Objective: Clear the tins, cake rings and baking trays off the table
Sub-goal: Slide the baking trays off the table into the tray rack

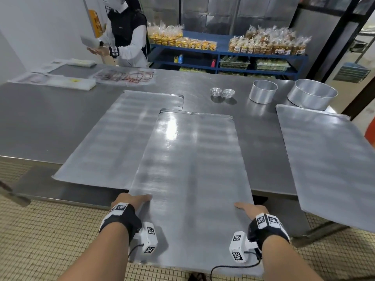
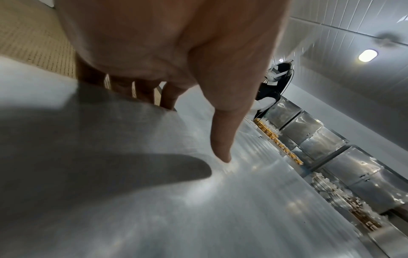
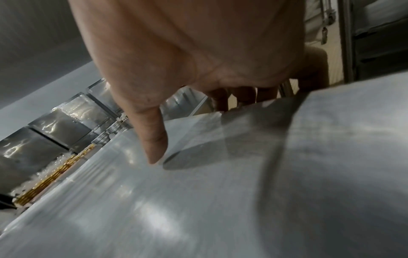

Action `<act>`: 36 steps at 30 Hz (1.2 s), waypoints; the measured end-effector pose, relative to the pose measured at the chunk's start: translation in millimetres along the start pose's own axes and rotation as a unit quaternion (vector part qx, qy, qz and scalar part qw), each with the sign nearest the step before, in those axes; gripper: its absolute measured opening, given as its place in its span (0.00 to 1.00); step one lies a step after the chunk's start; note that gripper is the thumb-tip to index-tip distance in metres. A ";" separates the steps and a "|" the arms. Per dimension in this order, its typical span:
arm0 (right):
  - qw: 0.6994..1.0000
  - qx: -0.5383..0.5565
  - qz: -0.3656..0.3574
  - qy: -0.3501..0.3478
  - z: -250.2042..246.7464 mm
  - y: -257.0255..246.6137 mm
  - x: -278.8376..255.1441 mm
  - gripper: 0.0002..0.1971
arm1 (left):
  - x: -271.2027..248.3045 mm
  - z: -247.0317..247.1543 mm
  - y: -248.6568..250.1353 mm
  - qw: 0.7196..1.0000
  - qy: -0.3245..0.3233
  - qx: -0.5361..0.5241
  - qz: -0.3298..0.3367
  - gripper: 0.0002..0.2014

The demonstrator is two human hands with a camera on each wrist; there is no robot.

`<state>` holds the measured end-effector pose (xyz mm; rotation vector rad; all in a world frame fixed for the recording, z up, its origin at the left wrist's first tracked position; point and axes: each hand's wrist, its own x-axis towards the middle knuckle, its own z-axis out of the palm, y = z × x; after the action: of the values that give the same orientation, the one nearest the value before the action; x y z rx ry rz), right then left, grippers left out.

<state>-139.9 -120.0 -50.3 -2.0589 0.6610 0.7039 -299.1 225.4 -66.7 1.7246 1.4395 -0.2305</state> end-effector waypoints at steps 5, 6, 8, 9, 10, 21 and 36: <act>0.999 0.008 -0.006 0.037 17.6 -27.5 25.6 0.50 | 12.7 -6.9 30.8 1.000 -0.012 -0.027 -0.009 0.35; 0.999 0.003 -0.003 0.042 19.3 -33.2 25.8 0.51 | 17.7 -7.9 34.9 0.999 -0.015 -0.032 -0.018 0.34; 0.999 0.016 -0.001 0.043 19.4 -44.6 22.4 0.50 | 27.5 -9.5 38.4 0.999 -0.018 -0.020 -0.030 0.35; 0.999 0.028 0.000 0.035 18.8 -49.4 19.6 0.46 | 32.4 -10.1 37.8 0.999 -0.016 -0.011 -0.032 0.37; 0.999 0.042 0.003 0.028 18.0 -53.2 19.2 0.41 | 38.2 -9.0 38.0 0.999 -0.011 -0.007 -0.037 0.39; 0.991 0.124 0.010 0.048 11.9 -64.3 24.2 0.38 | 47.8 -11.7 42.0 0.999 0.019 0.001 0.037 0.32; 0.988 0.088 0.022 0.122 14.2 -71.1 -40.4 0.25 | 58.6 -52.0 104.7 0.995 -0.016 -0.063 0.076 0.25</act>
<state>-124.2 -64.0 8.9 -1.9871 0.8781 0.4051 -207.8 306.7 -20.4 1.7099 1.2656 -0.0834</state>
